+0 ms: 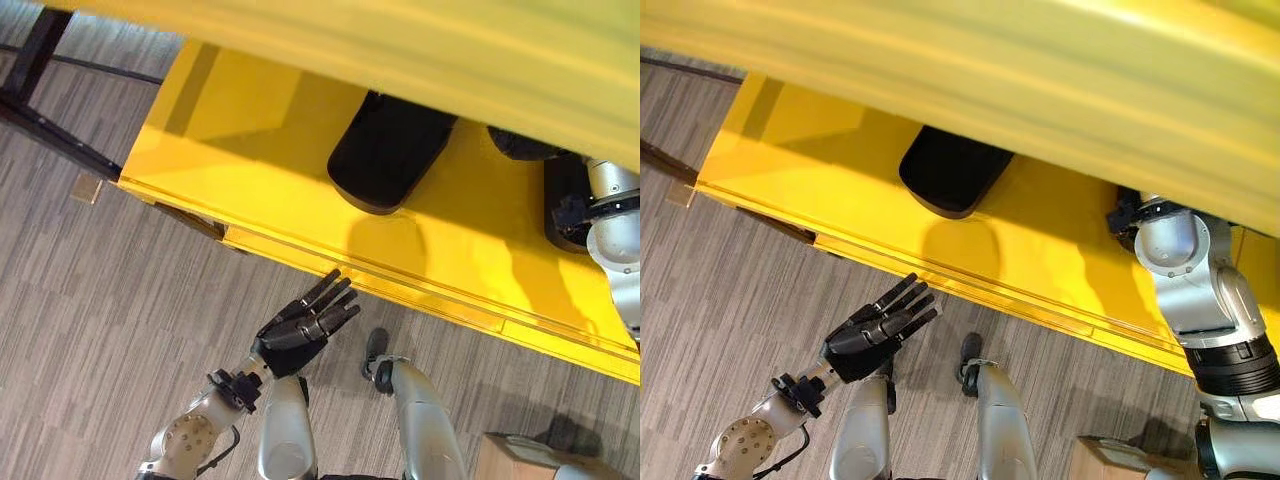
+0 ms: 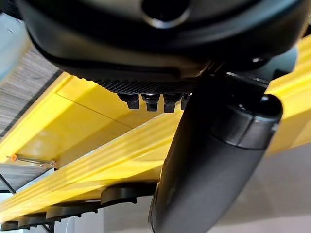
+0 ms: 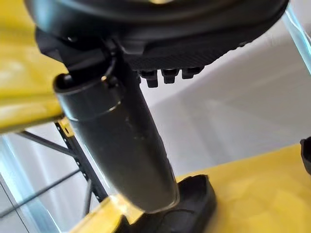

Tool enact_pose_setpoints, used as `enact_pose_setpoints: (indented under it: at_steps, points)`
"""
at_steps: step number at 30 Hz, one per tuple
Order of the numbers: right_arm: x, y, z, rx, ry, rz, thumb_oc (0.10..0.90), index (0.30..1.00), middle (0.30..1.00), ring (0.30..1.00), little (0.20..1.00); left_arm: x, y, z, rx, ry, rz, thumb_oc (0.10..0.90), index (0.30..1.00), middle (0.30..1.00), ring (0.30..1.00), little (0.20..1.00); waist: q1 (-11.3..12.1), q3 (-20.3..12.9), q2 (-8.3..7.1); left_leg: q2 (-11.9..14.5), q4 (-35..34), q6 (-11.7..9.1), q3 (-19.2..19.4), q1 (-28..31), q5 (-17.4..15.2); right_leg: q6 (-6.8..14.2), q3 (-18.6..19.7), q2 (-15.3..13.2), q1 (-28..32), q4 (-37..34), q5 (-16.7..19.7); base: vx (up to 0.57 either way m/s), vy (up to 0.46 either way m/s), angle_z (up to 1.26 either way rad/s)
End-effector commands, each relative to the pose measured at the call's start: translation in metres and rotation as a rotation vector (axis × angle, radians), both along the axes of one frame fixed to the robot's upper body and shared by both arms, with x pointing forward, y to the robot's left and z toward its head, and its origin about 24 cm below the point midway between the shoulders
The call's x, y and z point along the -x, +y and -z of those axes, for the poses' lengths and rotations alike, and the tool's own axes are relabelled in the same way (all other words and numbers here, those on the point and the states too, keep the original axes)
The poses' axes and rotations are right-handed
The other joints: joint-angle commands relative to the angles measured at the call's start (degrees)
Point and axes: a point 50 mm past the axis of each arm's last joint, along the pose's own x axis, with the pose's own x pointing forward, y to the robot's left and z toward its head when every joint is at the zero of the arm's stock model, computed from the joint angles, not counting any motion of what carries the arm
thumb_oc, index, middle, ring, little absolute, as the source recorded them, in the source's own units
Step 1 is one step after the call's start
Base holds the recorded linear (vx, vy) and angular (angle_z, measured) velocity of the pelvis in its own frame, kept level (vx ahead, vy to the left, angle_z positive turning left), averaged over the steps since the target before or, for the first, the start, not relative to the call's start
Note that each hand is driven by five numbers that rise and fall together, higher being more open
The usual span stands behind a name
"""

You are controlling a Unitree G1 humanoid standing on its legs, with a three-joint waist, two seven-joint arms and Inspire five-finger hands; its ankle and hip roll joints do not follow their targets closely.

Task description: Move parts from the plastic box to the shelf.

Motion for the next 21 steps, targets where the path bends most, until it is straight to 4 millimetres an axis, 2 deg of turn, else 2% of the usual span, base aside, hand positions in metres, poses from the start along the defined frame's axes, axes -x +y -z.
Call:
enact_pose_setpoints:
  at_steps: [1,3,6,11,13,19,21]
  points:
    - [0.035,0.033,-0.036,0.04,-0.21,-0.205,0.9,1.0,1.0,1.0,1.0,0.012,-0.027,-0.026,0.158,-0.124,0.065,0.9,1.0,1.0,1.0,1.0,-2.3,-5.2,1.97,-0.8,-10.4,3.0,0.8,-0.6,12.1,4.2,4.9,0.5,4.3,7.0,-8.4,-0.01,0.128,-0.06]
    - [0.039,0.044,-0.033,0.063,-0.221,-0.256,0.9,1.0,1.0,1.0,1.0,0.01,-0.029,-0.028,0.163,-0.131,0.057,0.9,1.0,1.0,1.0,1.0,-2.8,-5.0,2.29,-1.3,-10.3,3.2,1.4,-0.3,11.7,4.4,5.4,0.1,4.1,6.7,-8.1,-0.03,0.129,-0.14]
    - [0.041,0.072,-0.024,0.137,-0.173,-0.358,0.9,1.0,1.0,1.0,1.0,0.005,-0.037,-0.034,0.189,-0.149,0.051,0.9,1.0,1.0,1.0,1.0,-3.7,-4.3,4.15,-3.1,-10.1,3.7,2.7,0.0,11.0,4.9,6.6,-1.1,3.3,5.8,-7.3,-0.06,0.225,-0.09]
    - [0.044,0.099,-0.013,0.255,-0.097,-0.438,0.9,1.0,1.0,1.0,1.0,0.0,-0.04,-0.04,0.216,-0.159,0.006,0.9,1.0,1.0,1.0,1.0,-4.7,-3.3,6.17,-5.2,-9.5,4.3,4.1,0.3,10.1,5.2,7.8,-2.4,2.5,5.3,-6.8,-0.05,0.159,-0.05]
    - [0.041,0.105,-0.009,0.287,-0.063,-0.426,0.9,1.0,1.0,1.0,1.0,-0.002,-0.039,-0.041,0.219,-0.144,-0.024,0.9,1.0,1.0,1.0,1.0,-4.7,-3.0,6.48,-6.4,-8.2,4.8,4.2,0.1,9.1,5.1,8.1,-2.7,2.5,5.2,-6.7,-0.05,0.091,-0.07]
    - [0.027,0.104,-0.001,0.277,-0.021,-0.374,0.9,1.0,1.0,1.0,1.0,-0.005,-0.034,-0.038,0.202,-0.102,-0.073,0.9,1.0,1.0,1.0,1.0,-4.0,-3.2,6.48,-8.4,-5.7,5.9,4.6,0.0,6.8,5.4,7.7,-3.6,3.3,5.1,-6.8,-0.05,-0.007,-0.03]
    - [0.024,0.1,0.002,0.274,-0.022,-0.339,0.9,1.0,1.0,1.0,1.0,-0.005,-0.033,-0.035,0.199,-0.072,-0.106,0.9,1.0,1.0,1.0,1.0,-4.3,-4.0,6.82,-8.9,-5.0,6.6,6.4,1.4,5.4,5.1,6.8,-4.5,4.3,5.4,-7.4,-0.08,-0.033,0.02]
